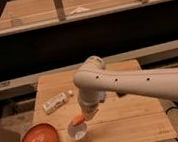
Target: Place the pepper in the ceramic cup
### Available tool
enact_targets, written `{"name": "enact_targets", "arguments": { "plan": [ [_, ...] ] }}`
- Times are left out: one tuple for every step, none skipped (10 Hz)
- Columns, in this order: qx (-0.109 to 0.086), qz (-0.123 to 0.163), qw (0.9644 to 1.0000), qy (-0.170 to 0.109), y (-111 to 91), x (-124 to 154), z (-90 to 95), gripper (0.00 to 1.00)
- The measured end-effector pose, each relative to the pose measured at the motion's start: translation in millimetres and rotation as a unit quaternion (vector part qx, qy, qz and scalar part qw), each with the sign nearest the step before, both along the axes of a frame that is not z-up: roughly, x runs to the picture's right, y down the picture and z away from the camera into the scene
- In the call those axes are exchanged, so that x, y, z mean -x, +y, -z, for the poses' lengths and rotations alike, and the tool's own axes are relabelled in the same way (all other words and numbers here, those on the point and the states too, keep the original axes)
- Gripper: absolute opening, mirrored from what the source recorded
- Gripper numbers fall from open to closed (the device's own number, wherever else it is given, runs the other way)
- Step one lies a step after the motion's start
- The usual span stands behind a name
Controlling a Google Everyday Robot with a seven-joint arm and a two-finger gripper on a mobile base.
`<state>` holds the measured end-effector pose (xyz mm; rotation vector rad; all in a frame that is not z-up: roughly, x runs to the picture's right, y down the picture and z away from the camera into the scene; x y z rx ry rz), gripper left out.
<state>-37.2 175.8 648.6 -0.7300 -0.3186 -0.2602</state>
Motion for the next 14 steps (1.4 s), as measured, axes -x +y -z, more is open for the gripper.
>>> {"name": "enact_targets", "arguments": {
  "plan": [
    [0.000, 0.000, 1.0000, 0.000, -0.1, 0.3, 0.2, 0.01],
    [0.000, 0.001, 1.0000, -0.002, -0.2, 0.8, 0.5, 0.01],
    [-0.001, 0.003, 1.0000, -0.003, -0.2, 1.2, 0.5, 0.01],
    [0.000, 0.003, 1.0000, -0.004, 0.2, 1.7, 0.7, 0.01],
    [0.000, 0.004, 1.0000, -0.005, 0.4, 1.9, 0.8, 0.01],
    [-0.001, 0.005, 1.0000, -0.006, 0.5, 2.1, 0.9, 0.01],
    [-0.001, 0.006, 0.9999, -0.008, 0.6, 2.7, 1.2, 0.01],
    [-0.001, 0.007, 0.9999, -0.009, 1.1, 2.8, 1.1, 0.01],
    [-0.001, 0.008, 0.9999, -0.009, 1.3, 3.3, 1.3, 0.01],
    [-0.001, 0.008, 0.9999, -0.010, 1.5, 3.7, 1.3, 0.01],
    [-0.002, 0.010, 0.9999, -0.012, 1.7, 4.2, 1.6, 0.01],
    [-0.002, 0.010, 0.9999, -0.012, 1.8, 4.4, 1.5, 0.01],
    [-0.003, 0.011, 0.9999, -0.013, 1.7, 4.3, 1.5, 0.01],
    [-0.003, 0.011, 0.9998, -0.013, 1.7, 4.3, 1.5, 0.01]
  ]
}}
